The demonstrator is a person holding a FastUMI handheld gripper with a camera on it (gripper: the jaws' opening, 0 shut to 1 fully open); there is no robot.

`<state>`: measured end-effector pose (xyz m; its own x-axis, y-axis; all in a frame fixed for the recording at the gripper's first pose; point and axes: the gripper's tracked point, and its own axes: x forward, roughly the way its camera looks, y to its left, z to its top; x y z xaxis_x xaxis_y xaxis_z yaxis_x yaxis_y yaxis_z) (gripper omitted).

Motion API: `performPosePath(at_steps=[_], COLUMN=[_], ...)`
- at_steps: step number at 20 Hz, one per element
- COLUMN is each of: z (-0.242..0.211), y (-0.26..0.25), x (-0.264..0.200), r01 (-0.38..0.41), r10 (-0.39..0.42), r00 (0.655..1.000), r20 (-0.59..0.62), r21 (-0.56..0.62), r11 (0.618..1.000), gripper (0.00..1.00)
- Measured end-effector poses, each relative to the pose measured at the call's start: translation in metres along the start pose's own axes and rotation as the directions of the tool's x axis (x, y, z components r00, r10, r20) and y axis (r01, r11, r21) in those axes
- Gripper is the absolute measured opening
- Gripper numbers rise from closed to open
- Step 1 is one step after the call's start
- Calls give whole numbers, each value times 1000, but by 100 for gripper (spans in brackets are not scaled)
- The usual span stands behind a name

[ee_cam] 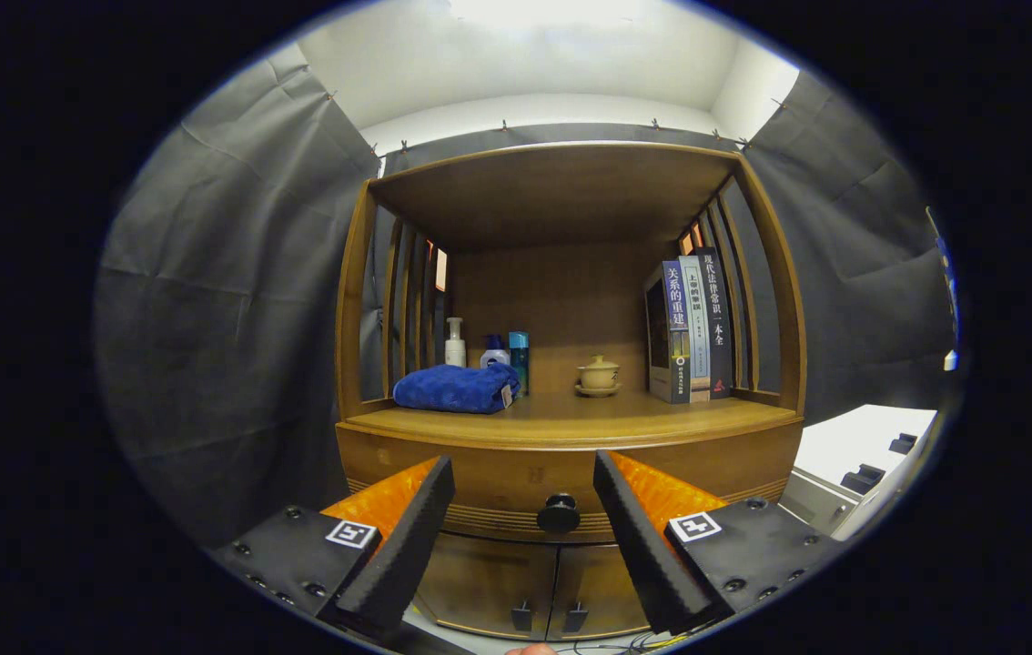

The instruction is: Pull open the drawer, take out the items inside it, and place them on the countertop above the cabinet.

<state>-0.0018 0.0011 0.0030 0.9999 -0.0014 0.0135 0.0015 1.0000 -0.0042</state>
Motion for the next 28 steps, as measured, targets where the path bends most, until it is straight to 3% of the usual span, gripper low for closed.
performPosePath(at_steps=[22,28], z=[2,27], y=[2,-6], x=[-2,5], r01=[-6,-7], r10=[7,7], r00=[1000,1000], r20=[12,27], r21=[-14,-2], r11=[1000,1000], gripper=[100,100])
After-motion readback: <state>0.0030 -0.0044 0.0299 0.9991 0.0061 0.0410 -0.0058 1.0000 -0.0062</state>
